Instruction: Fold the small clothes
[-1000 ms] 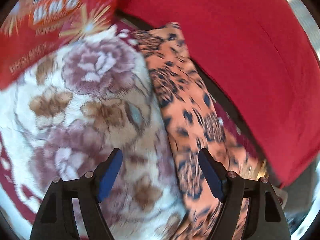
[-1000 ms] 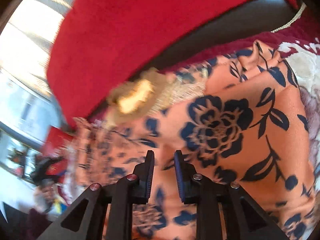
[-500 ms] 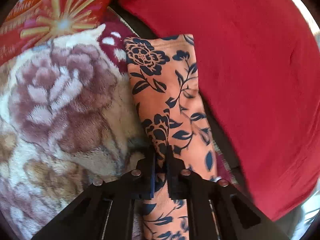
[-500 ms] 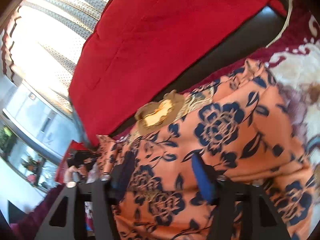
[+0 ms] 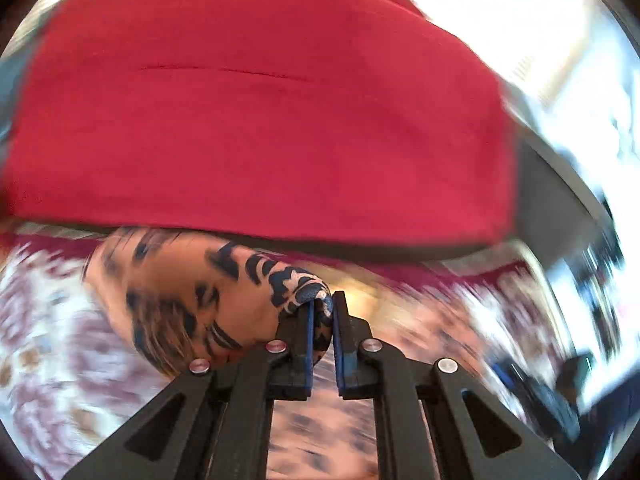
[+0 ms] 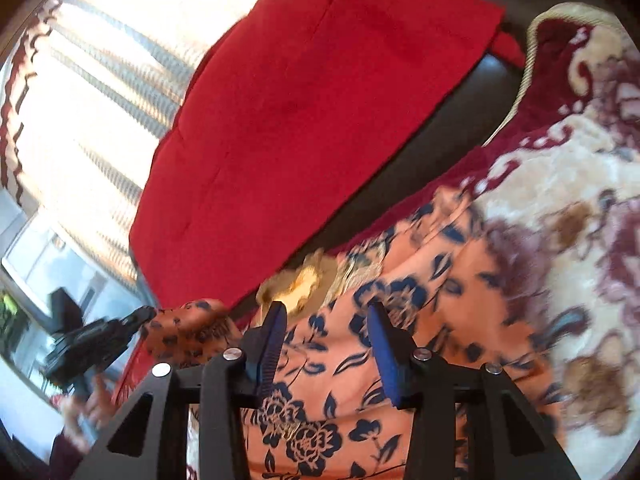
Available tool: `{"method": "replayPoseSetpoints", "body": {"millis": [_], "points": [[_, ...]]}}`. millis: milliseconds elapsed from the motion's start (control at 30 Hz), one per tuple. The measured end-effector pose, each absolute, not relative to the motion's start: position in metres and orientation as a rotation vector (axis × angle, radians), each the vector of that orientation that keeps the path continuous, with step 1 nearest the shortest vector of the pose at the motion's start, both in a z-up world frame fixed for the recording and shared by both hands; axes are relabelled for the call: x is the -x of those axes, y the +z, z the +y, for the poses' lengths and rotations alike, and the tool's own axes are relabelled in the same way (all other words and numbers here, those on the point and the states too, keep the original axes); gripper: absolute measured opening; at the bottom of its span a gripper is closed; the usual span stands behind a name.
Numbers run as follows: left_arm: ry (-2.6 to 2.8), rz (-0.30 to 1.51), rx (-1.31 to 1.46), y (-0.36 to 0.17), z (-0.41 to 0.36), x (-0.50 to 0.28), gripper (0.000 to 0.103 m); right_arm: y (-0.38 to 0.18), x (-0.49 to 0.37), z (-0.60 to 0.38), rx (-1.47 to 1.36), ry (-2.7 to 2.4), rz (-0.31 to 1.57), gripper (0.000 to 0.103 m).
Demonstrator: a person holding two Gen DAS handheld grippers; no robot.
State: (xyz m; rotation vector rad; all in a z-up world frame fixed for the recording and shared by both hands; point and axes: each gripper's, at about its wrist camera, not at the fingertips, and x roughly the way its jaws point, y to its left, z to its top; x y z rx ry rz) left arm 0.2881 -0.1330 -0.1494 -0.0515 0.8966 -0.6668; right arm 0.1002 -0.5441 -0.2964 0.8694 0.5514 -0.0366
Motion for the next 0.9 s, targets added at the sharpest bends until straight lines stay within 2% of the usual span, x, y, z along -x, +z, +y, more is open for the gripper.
{"method": "replayPoseSetpoints", "body": {"millis": [33, 67, 100, 133, 167, 267, 500, 700, 900], "points": [[-0.711, 0.915, 0.009, -0.151, -0.153, -0.274, 0.016, -0.294, -0.095, -0.549, -0.867, -0.058, 0.539, 0.045], [-0.764, 0.94, -0.046, -0.156, -0.176, -0.256, 0.03, -0.292, -0.09, -0.554, -0.868, -0.079, 0.527, 0.046], [-0.791, 0.941, -0.072, -0.16, -0.187, -0.244, 0.036, -0.292, -0.085, -0.558, -0.873, -0.091, 0.524, 0.05], [-0.8, 0.932, -0.078, -0.163, -0.191, -0.242, 0.045, -0.291, -0.08, -0.562, -0.878, -0.1, 0.529, 0.058], [-0.803, 0.921, -0.058, -0.168, -0.188, -0.236, 0.051, -0.291, -0.075, -0.566, -0.879, -0.109, 0.532, 0.059], [-0.748, 0.922, 0.104, -0.19, -0.144, -0.232, 0.06, -0.289, -0.063, -0.568, -0.86, -0.115, 0.561, 0.06], [-0.391, 0.993, 0.359, -0.278, -0.039, -0.263, 0.059, -0.281, -0.106, -0.523, -0.733, -0.033, 0.746, 0.06], [-0.333, 1.034, 0.241, -0.322, -0.061, -0.267, 0.058, -0.268, -0.221, -0.487, -0.575, -0.084, 1.001, 0.061], [-0.325, 1.057, 0.186, -0.316, -0.068, -0.272, 0.06, -0.304, -0.323, -0.456, -0.434, -0.213, 1.262, 0.061]]}}
